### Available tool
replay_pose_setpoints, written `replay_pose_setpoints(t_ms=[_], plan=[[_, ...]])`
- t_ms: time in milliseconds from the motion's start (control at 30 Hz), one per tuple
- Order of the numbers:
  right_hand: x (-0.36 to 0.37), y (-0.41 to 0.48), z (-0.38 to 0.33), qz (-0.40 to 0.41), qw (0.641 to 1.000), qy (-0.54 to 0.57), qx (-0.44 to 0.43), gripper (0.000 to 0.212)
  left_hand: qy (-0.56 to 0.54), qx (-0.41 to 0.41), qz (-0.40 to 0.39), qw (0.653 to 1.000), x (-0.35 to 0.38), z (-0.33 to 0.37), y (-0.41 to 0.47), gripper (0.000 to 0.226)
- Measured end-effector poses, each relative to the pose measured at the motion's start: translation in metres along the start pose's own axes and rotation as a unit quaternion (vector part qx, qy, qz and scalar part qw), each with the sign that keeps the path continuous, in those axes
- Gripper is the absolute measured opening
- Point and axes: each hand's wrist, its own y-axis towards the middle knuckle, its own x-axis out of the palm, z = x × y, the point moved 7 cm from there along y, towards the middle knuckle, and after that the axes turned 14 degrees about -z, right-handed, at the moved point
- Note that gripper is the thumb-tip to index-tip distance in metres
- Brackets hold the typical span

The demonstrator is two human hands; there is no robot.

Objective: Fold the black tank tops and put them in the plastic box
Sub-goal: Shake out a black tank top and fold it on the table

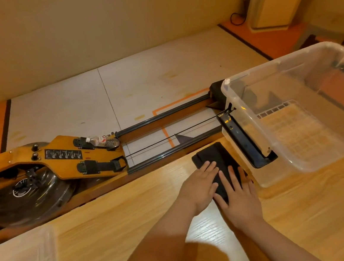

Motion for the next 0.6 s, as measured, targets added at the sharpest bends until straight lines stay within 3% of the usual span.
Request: replay_pose_setpoints(t_ms=[100, 300, 400, 600], plan=[[-0.007, 0.011, 0.005, -0.027, 1.0, -0.008, 0.002, 0.086, 0.005, 0.017, -0.008, 1.0, -0.005, -0.003, 0.017, 0.052], [-0.019, 0.009, 0.018, -0.026, 0.999, -0.032, 0.033, 0.074, 0.081, 0.02, -0.015, 0.996, -0.006, -0.004, 0.029, 0.05], [-0.015, 0.002, 0.022, -0.029, 0.999, -0.017, 0.027, 0.077, 0.1, 0.004, 0.015, 0.995, -0.003, 0.002, 0.021, 0.048], [-0.013, -0.005, 0.028, -0.027, 0.999, -0.006, 0.026, 0.081, 0.089, -0.029, -0.007, 0.996, 0.011, 0.008, 0.012, 0.051]])
